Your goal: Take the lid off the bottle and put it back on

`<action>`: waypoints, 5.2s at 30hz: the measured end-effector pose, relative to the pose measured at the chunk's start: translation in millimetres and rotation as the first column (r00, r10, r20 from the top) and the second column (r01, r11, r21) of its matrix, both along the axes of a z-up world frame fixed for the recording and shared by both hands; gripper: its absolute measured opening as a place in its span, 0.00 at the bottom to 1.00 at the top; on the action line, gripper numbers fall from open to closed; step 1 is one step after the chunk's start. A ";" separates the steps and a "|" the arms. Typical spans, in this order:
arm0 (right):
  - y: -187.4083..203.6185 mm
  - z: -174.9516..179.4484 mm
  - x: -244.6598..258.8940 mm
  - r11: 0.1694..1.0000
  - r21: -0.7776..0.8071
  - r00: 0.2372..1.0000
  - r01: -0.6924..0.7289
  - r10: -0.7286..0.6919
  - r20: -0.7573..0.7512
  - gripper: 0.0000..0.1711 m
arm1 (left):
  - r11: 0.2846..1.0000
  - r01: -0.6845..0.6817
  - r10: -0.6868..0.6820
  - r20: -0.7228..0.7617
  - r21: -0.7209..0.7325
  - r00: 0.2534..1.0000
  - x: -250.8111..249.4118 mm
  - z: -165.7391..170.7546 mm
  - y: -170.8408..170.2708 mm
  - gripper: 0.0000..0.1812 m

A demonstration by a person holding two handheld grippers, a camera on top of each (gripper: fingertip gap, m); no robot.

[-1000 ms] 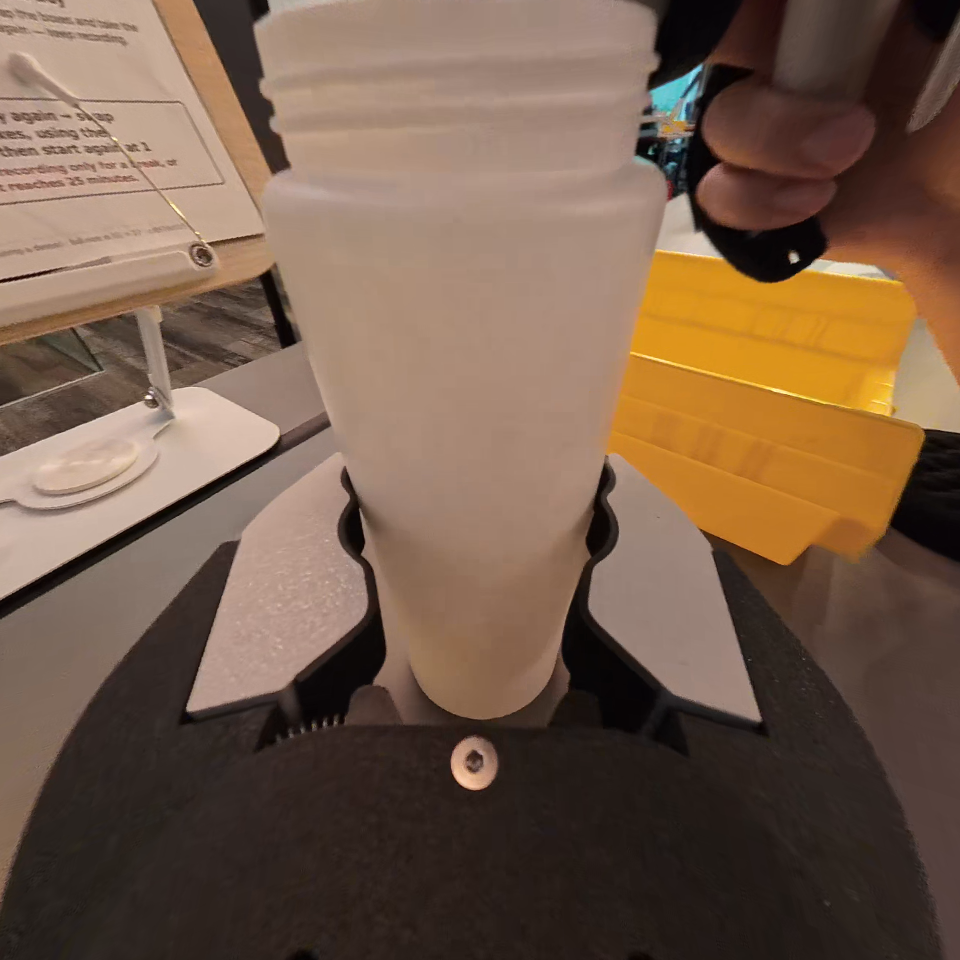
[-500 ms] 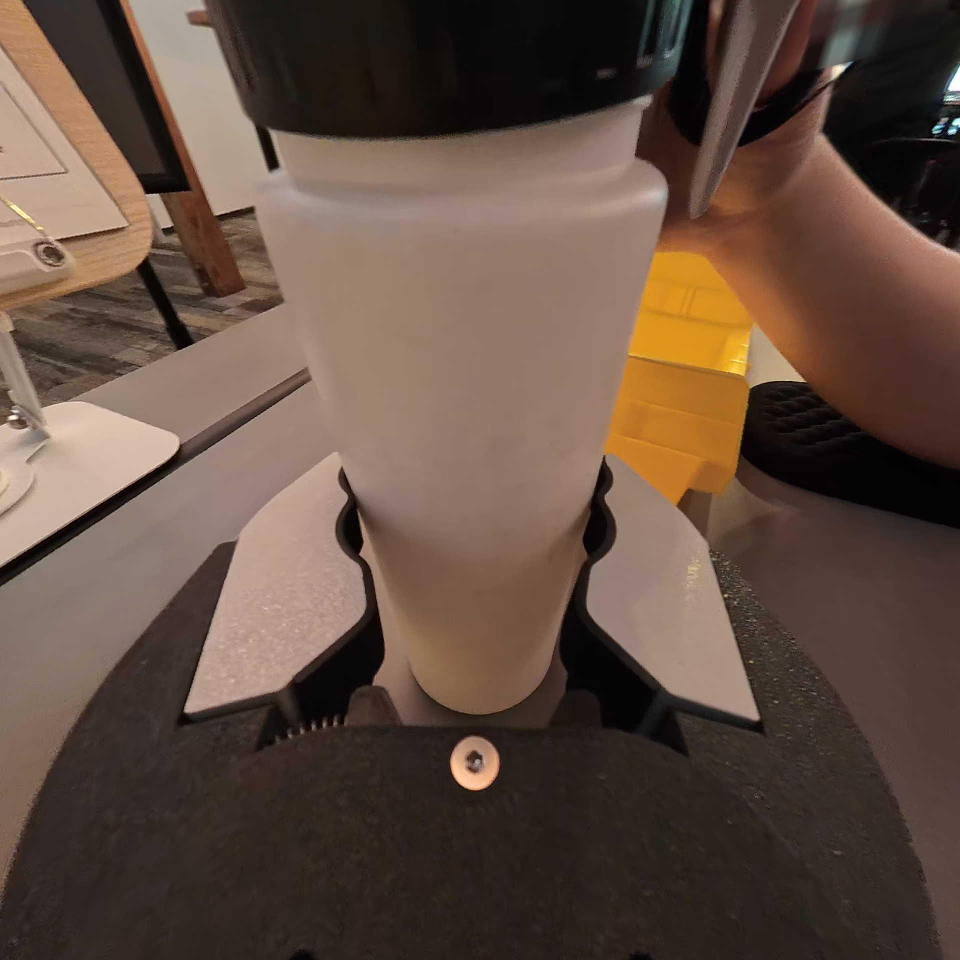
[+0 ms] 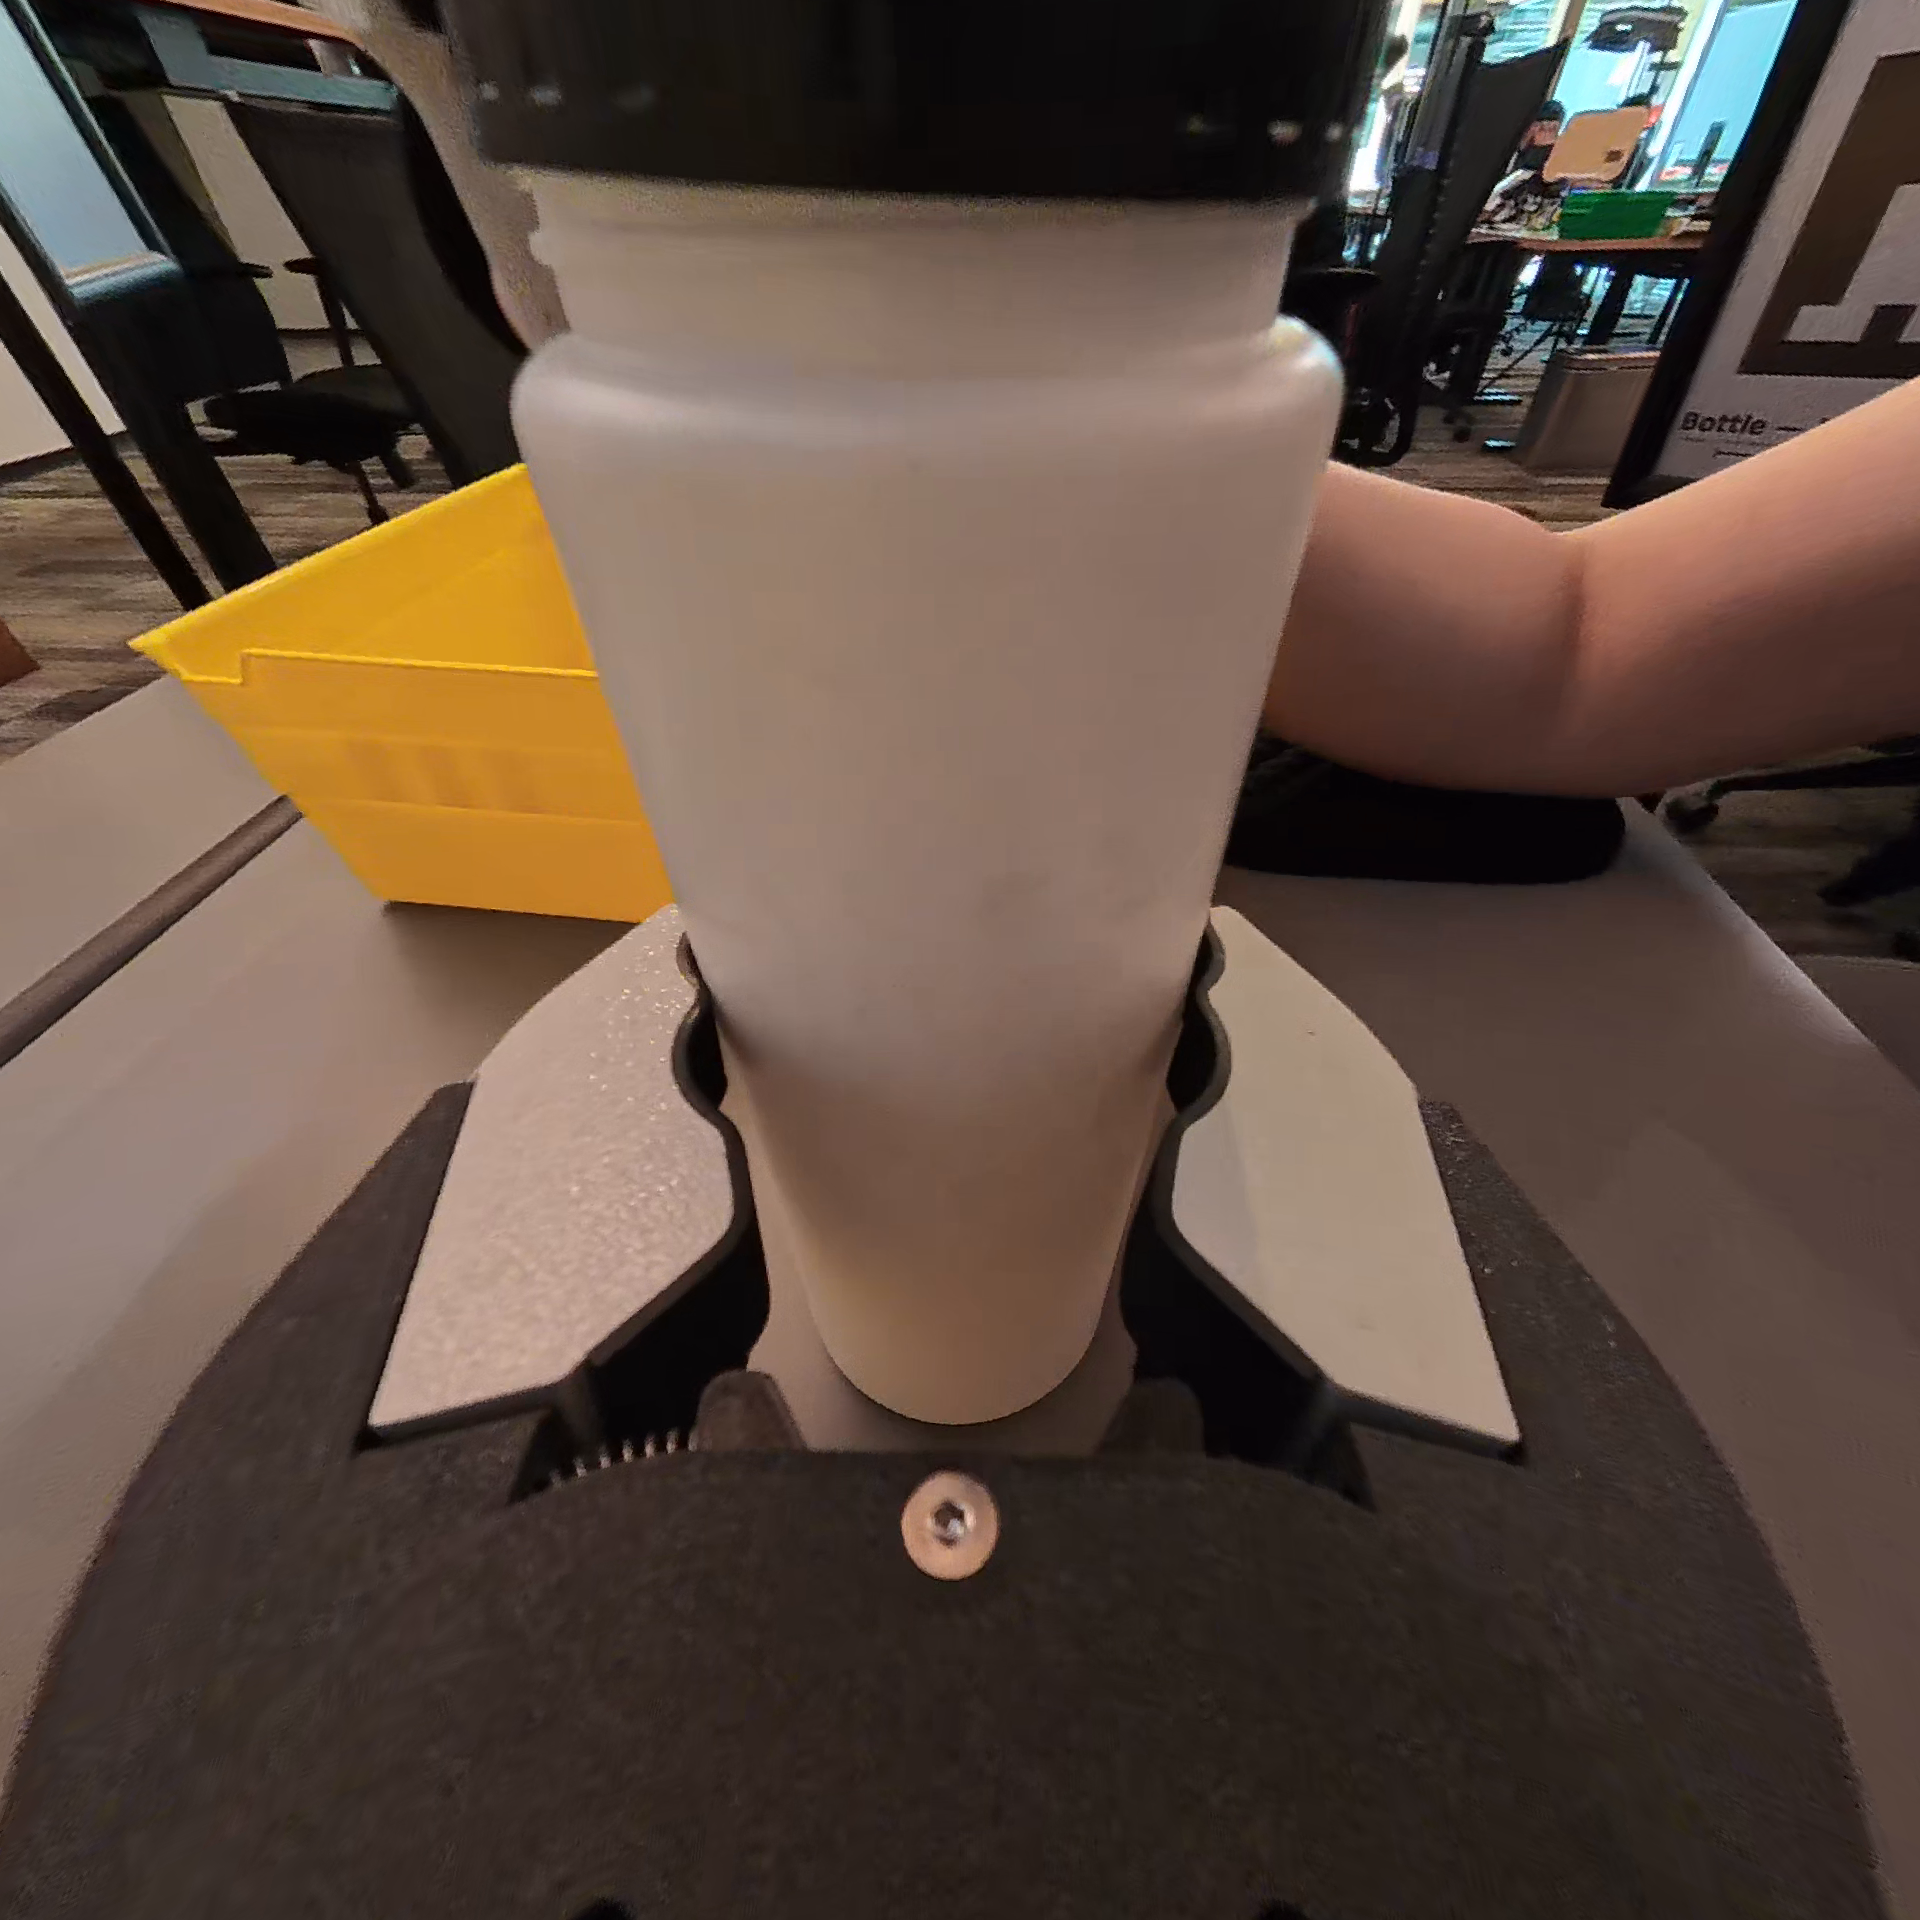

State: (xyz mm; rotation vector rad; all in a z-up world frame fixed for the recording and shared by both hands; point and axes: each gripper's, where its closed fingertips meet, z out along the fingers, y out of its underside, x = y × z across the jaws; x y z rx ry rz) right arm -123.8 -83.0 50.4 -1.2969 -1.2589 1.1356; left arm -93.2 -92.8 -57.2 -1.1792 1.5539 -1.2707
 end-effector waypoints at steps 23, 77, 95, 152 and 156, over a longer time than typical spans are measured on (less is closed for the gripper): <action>45.0 8.2 14.1 0.809 0.030 0.763 0.587 -0.566 0.312 0.49 | 0.939 -0.251 0.217 -0.161 -0.234 0.963 6.3 2.9 19.4 0.47; 67.5 -5.8 10.9 0.768 -0.245 0.805 0.592 -0.546 0.231 0.40 | 0.912 -0.293 0.236 -0.217 -0.287 0.947 0.0 1.6 31.9 0.47; 67.1 4.7 13.0 0.791 -0.334 0.856 0.513 -0.503 0.121 0.40 | 0.923 -0.276 0.219 -0.221 -0.269 0.950 -2.0 1.2 31.7 0.47; 40.7 -4.5 11.8 0.900 -0.172 0.903 0.400 -0.357 0.238 0.40 | 0.963 -0.168 0.123 -0.212 -0.211 0.969 -1.2 0.7 15.6 0.47; 42.0 -5.0 11.9 0.894 -0.181 0.900 0.411 -0.365 0.239 0.41 | 0.960 -0.180 0.133 -0.216 -0.214 0.967 -1.0 0.5 16.4 0.47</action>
